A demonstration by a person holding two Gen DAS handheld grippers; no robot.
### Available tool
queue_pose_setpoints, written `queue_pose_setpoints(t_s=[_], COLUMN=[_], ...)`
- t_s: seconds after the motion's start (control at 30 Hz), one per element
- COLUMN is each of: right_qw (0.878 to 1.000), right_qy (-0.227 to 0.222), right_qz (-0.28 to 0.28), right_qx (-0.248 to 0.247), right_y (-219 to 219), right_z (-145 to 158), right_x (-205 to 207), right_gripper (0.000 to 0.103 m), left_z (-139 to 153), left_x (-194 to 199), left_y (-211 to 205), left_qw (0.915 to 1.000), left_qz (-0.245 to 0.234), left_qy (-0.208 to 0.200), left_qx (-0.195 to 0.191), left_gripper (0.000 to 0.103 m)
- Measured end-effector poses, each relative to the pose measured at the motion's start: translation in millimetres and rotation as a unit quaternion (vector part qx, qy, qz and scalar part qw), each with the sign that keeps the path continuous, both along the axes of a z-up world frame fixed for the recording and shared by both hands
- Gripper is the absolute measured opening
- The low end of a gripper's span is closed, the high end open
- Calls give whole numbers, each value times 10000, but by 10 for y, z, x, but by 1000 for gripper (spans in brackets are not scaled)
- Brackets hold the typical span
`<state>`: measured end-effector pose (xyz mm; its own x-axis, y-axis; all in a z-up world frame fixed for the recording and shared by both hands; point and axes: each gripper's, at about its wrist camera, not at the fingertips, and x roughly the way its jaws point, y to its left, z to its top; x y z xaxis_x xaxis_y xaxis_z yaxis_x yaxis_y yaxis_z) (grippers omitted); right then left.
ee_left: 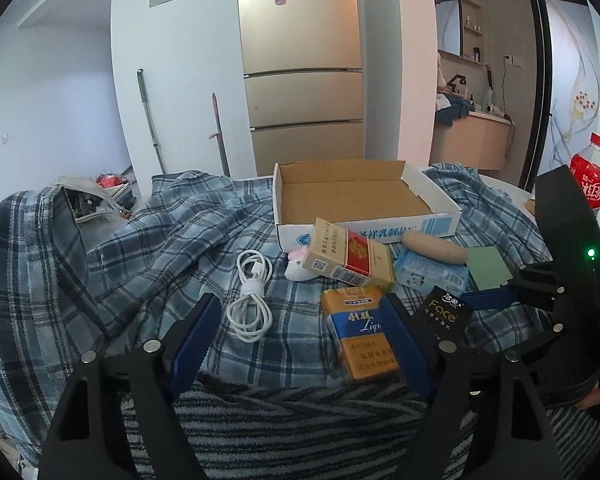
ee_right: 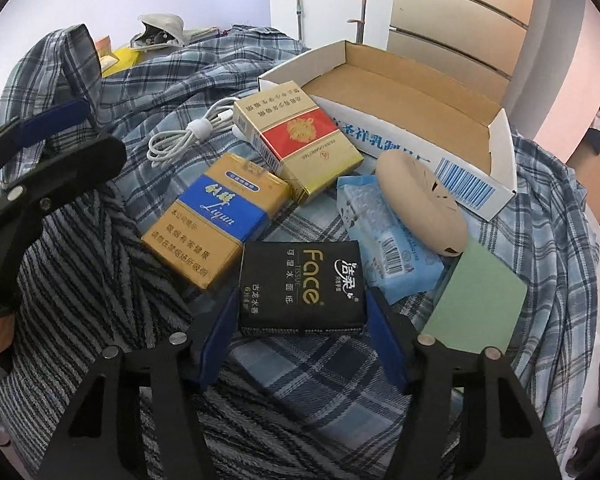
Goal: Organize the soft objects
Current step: 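Grasp the yellow-blue Liqun pack with the left gripper while the right grasps the black Face pack, then lift both packs and carry them over the open cardboard box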
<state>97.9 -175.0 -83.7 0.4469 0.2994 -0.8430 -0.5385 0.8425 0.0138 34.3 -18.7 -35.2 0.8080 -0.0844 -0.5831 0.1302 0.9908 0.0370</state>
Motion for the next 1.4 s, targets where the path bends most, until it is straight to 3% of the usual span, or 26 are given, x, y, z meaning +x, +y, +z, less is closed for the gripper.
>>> queue_pose_setpoints(t_s=[0.1,0.33,0.5,0.67,0.87,1.03,1.23,1.3,1.4], right_qw=[9998,9898,9740,9575,9363,9370,9462,9493,9506], right_qy=[-174,-1256,-1962,-2398,-2895,-2939,-2673,-2559,-2494], right_qz=[-41,-568,-1047,-1490,-1887,-1803,-1762,-1770,-1784], right_qx=[81,369,430,582,630,563,477,457,487], right_y=[-37,-244,-362,-485,-574,-538,-524,-527,-540], right_z=[64,406,600,735,830,822,749,724,709], right_x=[-50,-263,-409,-454,-543,-550,-473,-437,-426], right_gripper=[62,62,62,62,62,62,62,62,62], left_z=[-27,2,1,-66,-282,-458,-558,-595,-495], left_x=[41,84,122,263,503,564,611,621,527], left_y=[-16,-20,-188,-365,-465,-507,-522,-528,-500], left_qw=[9995,9983,9968,9939,9854,9814,9772,9755,9822], left_qz=[-184,-197,-209,-326,-450,-495,-568,-581,-609], left_qy=[249,547,746,1036,1642,1849,2041,2117,1776], left_qx=[-25,36,178,192,41,148,141,133,38], left_gripper=[76,71,71,71,71,71,71,64,59])
